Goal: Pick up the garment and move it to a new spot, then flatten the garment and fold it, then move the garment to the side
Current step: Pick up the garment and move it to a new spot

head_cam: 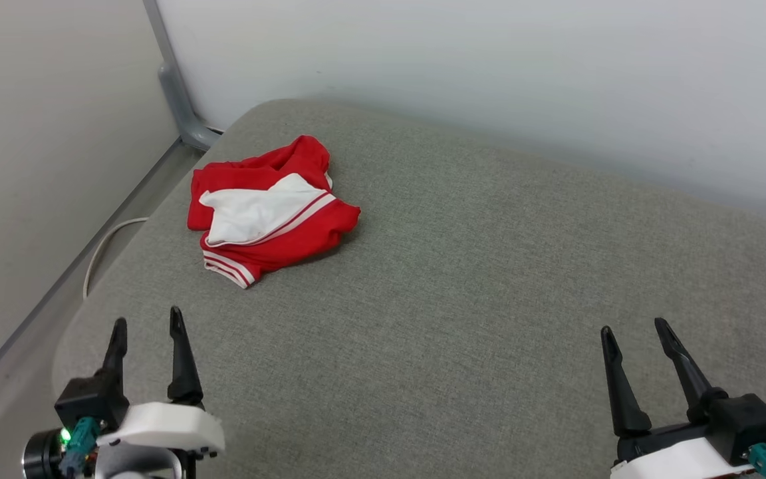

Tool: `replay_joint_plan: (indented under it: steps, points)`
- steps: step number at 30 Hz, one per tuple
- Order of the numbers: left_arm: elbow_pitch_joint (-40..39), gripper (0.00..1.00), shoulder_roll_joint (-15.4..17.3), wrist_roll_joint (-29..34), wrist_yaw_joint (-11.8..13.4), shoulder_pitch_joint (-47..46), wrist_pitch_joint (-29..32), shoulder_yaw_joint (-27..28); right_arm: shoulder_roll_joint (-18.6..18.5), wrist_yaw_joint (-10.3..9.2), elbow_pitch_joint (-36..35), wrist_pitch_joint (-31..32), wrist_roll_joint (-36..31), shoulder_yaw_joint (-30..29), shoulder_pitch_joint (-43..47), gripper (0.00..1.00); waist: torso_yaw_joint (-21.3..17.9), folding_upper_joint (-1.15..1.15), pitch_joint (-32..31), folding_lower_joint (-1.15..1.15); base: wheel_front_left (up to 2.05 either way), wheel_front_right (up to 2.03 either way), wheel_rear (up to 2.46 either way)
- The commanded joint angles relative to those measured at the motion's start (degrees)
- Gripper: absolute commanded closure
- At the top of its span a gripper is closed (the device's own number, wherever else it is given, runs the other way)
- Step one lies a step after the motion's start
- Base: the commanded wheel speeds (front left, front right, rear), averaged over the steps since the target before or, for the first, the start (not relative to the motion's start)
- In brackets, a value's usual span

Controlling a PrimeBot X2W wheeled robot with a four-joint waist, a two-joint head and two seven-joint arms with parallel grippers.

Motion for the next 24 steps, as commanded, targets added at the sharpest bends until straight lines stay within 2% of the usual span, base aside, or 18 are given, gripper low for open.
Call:
replay_joint_plan:
  steps: [1, 5, 10, 17, 21, 24]
  points:
    - [0.18, 0.0, -0.04, 1.23, -0.92, -2.72, -0.16, 0.64, 0.05, -0.04, -0.41, -0.14, -0.67, -0.07, -0.91, 0.0, -0.88, 0.0, 0.89, 0.0, 0.0, 0.0, 0.0]
    - [1.11, 0.0, 0.52, 1.5, -2.71, -8.58, -0.16, 3.26, 0.05, -0.04, -1.02, -0.14, -1.84, -0.15, -1.88, 0.0, -2.23, 0.0, 2.93, 0.0, 0.0, 0.0, 0.0]
    - [3.37, 0.0, 3.53, 2.16, -5.27, -17.59, -0.16, 6.87, 0.05, -0.04, -2.25, -0.14, -3.63, -0.22, -3.7, 0.0, -4.45, 0.0, 6.75, 0.0, 0.0, 0.0, 0.0]
    - [6.4, 0.0, 6.91, 1.48, -8.09, -27.86, -0.16, 8.95, 0.04, -0.05, -3.76, -0.14, -5.31, -1.0, -6.41, 0.0, -6.8, 0.0, 11.4, 0.0, 0.0, 0.0, 0.0]
    - [10.38, 0.0, 10.64, 0.4, -9.54, -32.9, -0.15, 8.38, 0.04, -0.04, -4.84, -0.14, -5.87, -1.31, -7.97, 0.0, -8.42, 0.0, 13.8, 0.0, 0.0, 0.0, 0.0]
    - [14.14, 0.0, 14.02, -0.92, -10.15, -36.59, 2.73, 6.11, 0.04, -0.05, -5.57, -0.14, -6.31, -1.99, -8.65, 0.0, -9.4, 0.0, 15.11, 0.0, 0.0, 0.0, 0.0]
